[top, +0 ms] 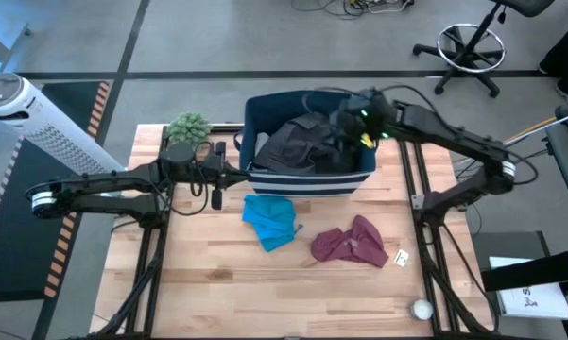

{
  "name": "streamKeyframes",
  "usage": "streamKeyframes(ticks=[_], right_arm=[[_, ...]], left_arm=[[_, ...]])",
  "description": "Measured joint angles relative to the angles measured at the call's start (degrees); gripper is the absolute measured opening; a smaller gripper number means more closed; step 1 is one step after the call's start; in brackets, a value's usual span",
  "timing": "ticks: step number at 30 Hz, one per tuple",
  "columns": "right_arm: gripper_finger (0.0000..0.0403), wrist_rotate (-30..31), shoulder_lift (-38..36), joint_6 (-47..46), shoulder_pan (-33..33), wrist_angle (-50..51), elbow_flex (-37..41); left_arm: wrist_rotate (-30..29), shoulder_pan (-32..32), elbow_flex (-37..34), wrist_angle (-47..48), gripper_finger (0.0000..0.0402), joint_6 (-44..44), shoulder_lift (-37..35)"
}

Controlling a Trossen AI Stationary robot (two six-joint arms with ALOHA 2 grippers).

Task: Sort clothes
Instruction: Put the maroon boxers into the blue laundry organizer

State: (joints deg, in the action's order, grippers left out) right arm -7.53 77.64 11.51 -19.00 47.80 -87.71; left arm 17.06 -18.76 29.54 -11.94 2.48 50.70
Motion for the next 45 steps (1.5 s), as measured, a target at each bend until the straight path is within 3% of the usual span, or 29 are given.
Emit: streamKeyframes(ticks=[5,12,17,20,25,36,41,45], right_arm=[[0.0093,1.7,-3.2,-5.2,10.2,6.7,1.8],[0.0174,6.4,-4.7,-14.2,25.6,6.8,9.7],[0.0205,7.7,-4.7,-23.6,34.5,-0.3,18.8],[0.0218,7.7,-4.3,-29.0,38.0,-7.1,25.3],[0.0242,9.7,-4.3,-35.7,40.3,-15.7,35.7],[0.0294,15.6,-4.3,-40.8,40.4,-17.3,48.0],[0.0294,15.5,-4.3,-44.1,40.4,-18.8,51.8],[0.0270,15.0,-4.3,-45.5,40.4,-21.7,54.1]], left_arm=[[0.0,0.0,0.0,0.0,0.0001,0.3,0.0],[0.0,0.0,0.0,0.0,0.0001,0.6,-0.1],[0.6,0.0,0.0,0.0,0.0002,0.6,-0.2],[5.9,0.0,0.0,0.5,0.0008,0.0,-0.1],[7.5,0.3,0.0,1.5,0.0039,-1.2,0.1],[7.4,0.5,0.0,1.9,0.0160,-1.7,0.2],[7.4,0.5,0.0,1.8,0.0189,-1.7,0.2],[7.3,0.5,0.0,1.8,0.0194,-1.7,0.2]])
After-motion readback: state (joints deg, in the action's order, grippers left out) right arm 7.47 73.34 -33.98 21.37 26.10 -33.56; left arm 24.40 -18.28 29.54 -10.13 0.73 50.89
